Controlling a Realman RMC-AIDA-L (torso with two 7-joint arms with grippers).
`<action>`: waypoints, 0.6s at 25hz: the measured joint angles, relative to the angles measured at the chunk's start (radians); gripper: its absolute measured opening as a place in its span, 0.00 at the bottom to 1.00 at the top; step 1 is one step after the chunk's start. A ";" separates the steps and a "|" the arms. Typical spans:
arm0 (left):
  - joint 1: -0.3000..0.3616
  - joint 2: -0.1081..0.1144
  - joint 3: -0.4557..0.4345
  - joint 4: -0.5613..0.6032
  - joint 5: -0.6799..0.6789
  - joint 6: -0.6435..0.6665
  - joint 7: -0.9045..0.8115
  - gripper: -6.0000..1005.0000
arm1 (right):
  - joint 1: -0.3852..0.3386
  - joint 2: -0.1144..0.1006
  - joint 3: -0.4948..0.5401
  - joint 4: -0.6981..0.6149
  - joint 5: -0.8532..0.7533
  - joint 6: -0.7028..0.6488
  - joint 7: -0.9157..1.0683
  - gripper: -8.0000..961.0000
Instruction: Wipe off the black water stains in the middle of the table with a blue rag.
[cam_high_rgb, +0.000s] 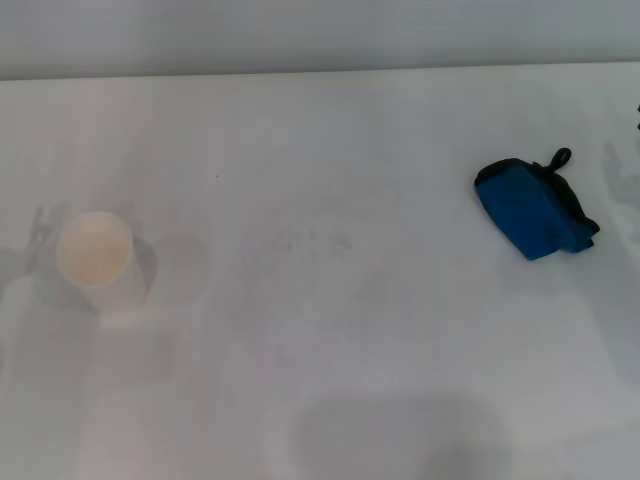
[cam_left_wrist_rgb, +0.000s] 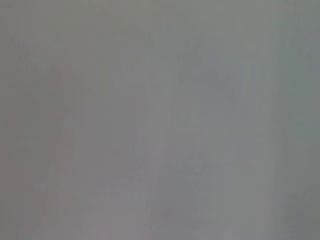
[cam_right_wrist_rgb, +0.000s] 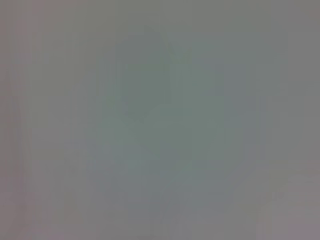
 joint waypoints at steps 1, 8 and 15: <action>0.000 0.000 0.000 0.001 0.000 0.000 0.000 0.88 | -0.001 0.000 0.015 0.014 0.002 0.012 -0.012 0.45; 0.007 -0.001 0.000 0.003 -0.003 0.013 -0.001 0.88 | -0.013 0.002 0.047 0.042 0.008 0.069 -0.059 0.44; 0.010 -0.003 0.000 0.003 -0.014 0.014 0.003 0.88 | -0.013 0.003 0.049 0.045 0.015 0.070 -0.065 0.39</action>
